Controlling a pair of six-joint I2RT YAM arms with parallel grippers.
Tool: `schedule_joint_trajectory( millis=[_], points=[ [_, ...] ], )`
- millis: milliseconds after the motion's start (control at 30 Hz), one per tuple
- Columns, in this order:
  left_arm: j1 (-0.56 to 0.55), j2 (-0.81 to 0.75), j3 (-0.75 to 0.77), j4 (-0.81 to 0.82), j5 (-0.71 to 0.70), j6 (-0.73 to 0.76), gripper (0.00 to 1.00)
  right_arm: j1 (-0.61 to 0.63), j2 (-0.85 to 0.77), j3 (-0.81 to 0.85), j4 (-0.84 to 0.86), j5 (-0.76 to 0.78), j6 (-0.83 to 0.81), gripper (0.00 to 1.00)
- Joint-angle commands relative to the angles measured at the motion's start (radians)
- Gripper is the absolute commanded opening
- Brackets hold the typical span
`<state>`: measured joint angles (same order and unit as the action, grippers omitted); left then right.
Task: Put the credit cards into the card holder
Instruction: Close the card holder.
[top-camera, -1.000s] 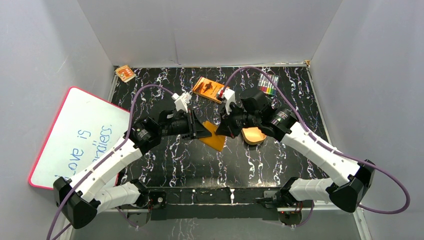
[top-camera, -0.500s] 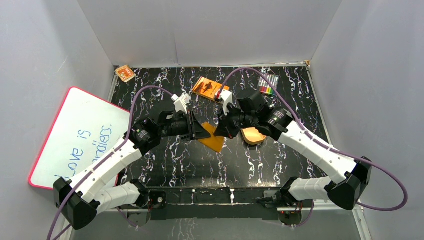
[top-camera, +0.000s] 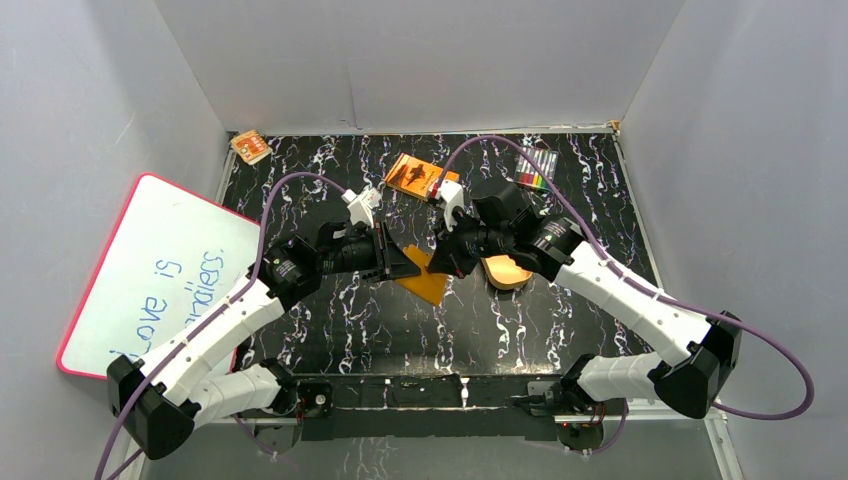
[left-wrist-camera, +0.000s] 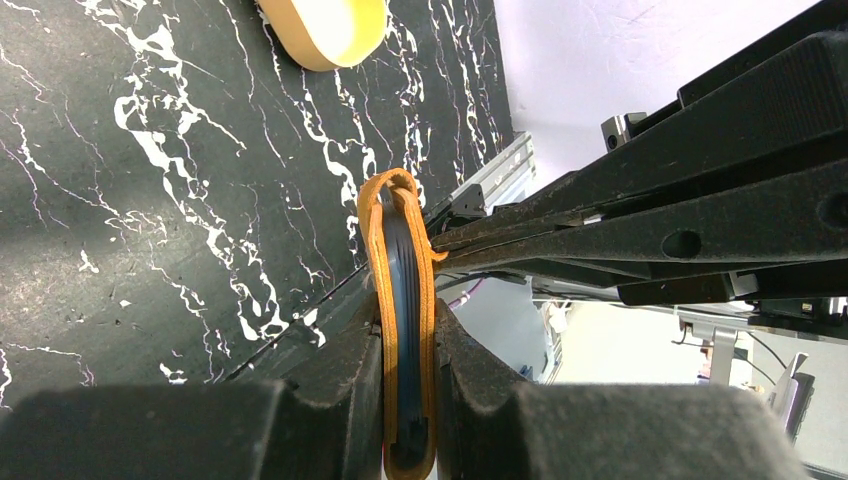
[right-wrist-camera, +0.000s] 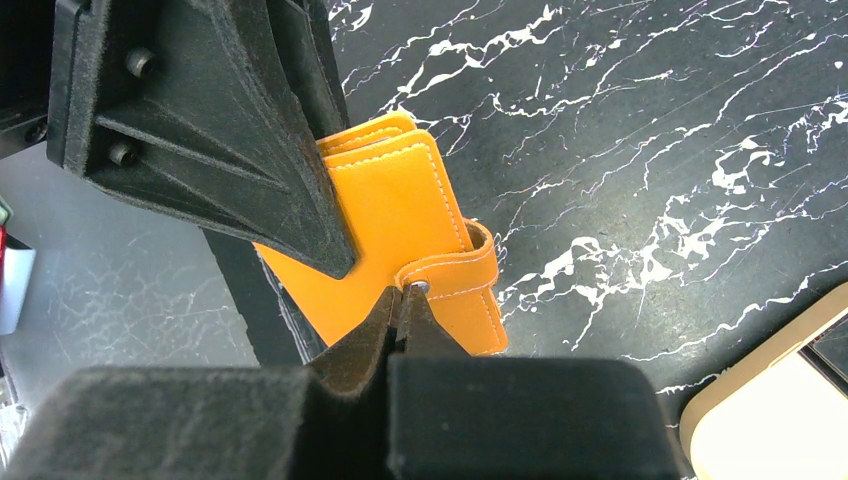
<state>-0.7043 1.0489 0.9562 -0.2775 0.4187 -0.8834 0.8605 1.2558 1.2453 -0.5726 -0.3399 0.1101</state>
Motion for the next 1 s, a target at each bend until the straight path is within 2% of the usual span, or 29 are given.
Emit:
schedule_joint_trajectory(
  millis=[0,967],
  points=[
    [-0.022,-0.071,0.066,0.321,0.204,-0.071,0.00,0.041,0.055,-0.021,0.018,-0.015,0.021,0.00],
    [-0.023,-0.070,0.081,0.376,0.230,-0.121,0.00,0.089,0.100,-0.023,0.054,-0.011,0.049,0.00]
  ],
)
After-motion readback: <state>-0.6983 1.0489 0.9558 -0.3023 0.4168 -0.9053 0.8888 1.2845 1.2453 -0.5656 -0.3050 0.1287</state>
